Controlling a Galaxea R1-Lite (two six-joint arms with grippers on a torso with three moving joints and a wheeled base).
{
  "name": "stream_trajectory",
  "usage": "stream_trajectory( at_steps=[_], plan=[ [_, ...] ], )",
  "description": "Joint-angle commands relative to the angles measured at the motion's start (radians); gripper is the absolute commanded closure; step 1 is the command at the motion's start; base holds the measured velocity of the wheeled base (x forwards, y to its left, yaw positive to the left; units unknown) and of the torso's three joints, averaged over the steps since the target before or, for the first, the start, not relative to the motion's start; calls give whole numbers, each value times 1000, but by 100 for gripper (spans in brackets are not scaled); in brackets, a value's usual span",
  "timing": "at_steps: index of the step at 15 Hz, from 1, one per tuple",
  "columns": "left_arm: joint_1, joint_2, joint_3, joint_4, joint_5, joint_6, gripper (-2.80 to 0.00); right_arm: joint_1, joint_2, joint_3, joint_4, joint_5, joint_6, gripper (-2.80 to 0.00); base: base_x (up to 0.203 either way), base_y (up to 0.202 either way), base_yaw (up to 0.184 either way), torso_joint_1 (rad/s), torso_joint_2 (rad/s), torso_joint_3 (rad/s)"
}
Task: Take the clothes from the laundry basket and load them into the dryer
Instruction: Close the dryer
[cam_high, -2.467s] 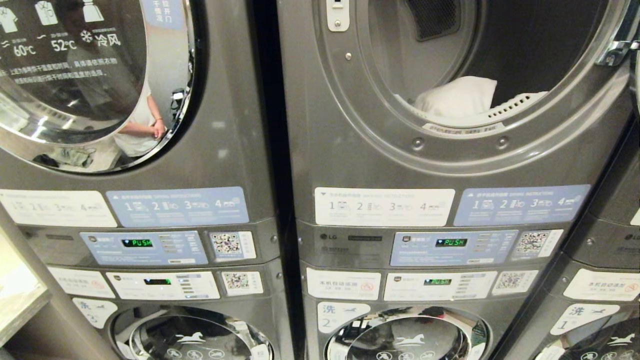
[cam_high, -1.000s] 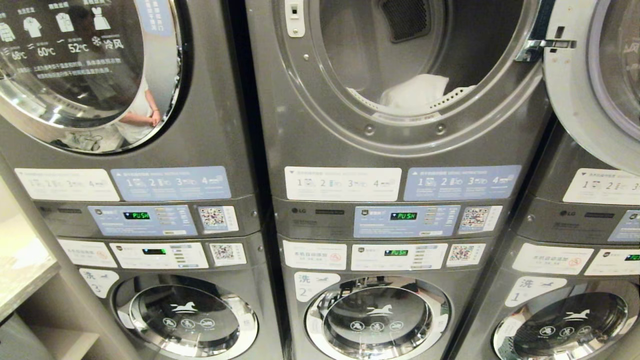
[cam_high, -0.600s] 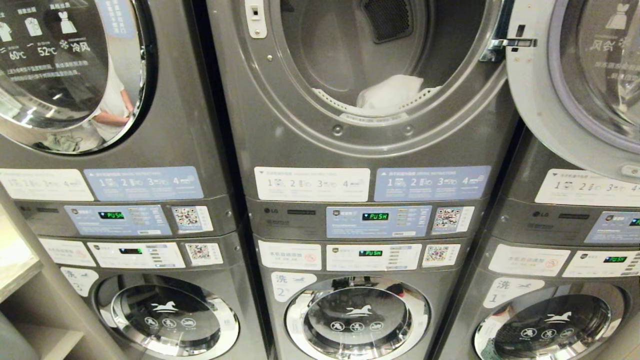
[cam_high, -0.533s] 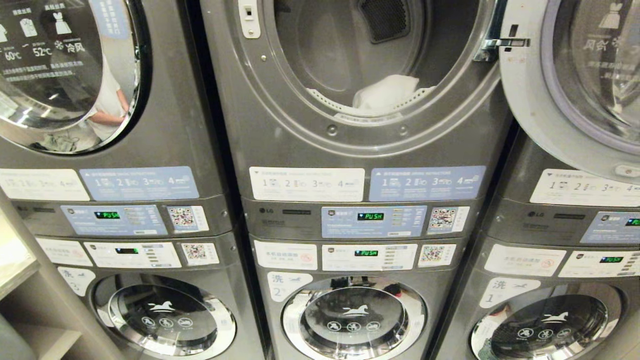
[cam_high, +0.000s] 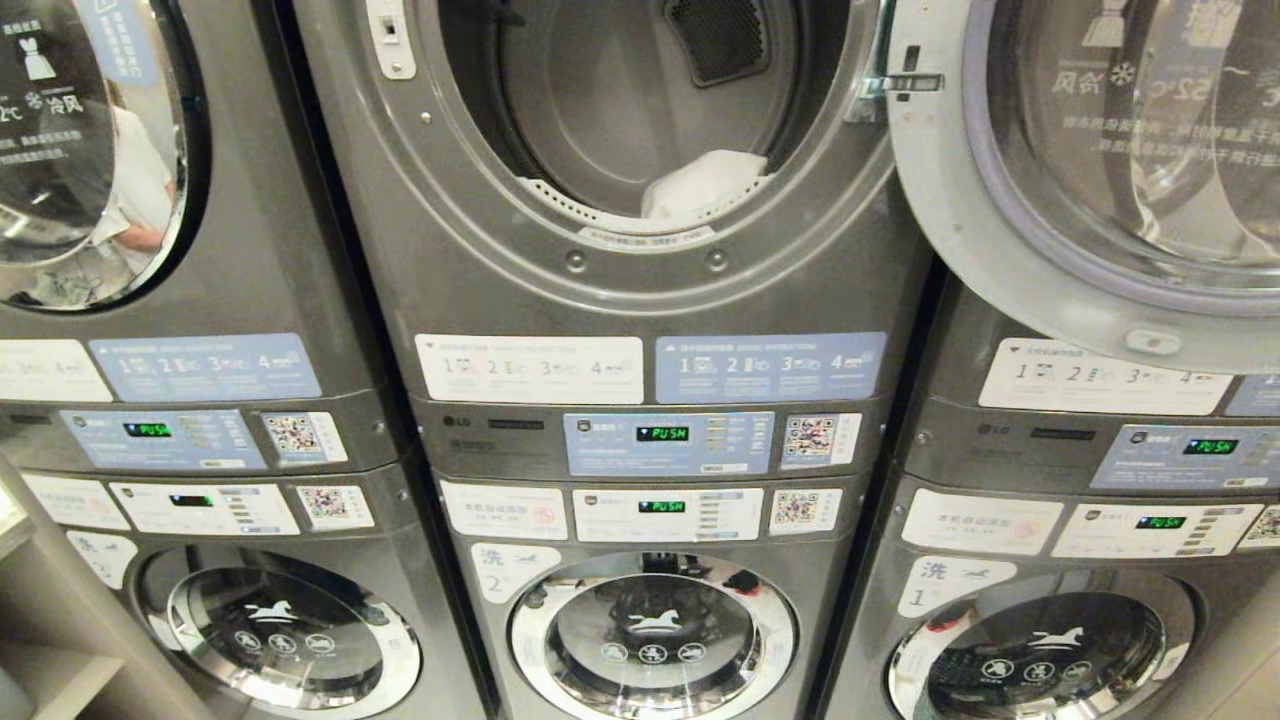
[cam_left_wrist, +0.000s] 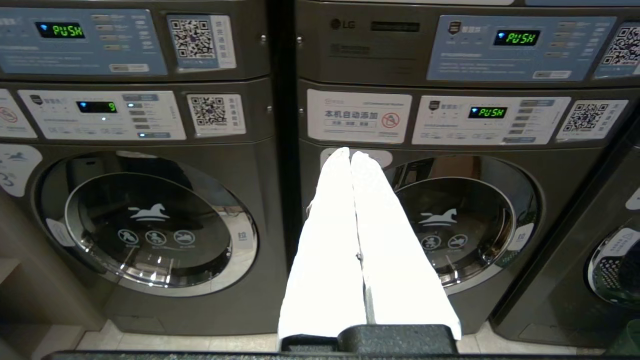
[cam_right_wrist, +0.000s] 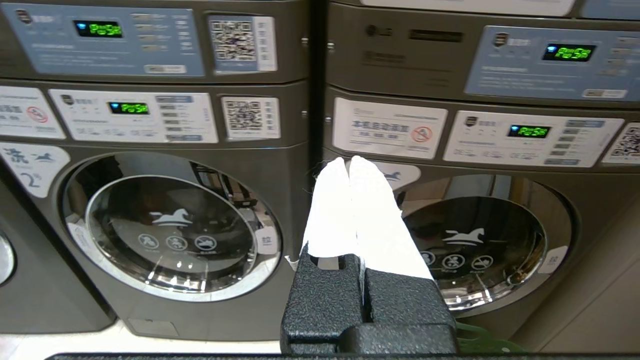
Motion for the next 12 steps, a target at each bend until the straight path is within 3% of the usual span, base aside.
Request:
stream_trajectory(
  at_steps=[1,12],
  plan=[
    [0,0,0,0,0,0,0,0,2,1,0,0,0,0,0,-197,2,2,3,7],
    [0,0,0,0,0,-1,0,0,2,1,-1,-1,18,0,0,-194,2,2,2,3]
  ],
)
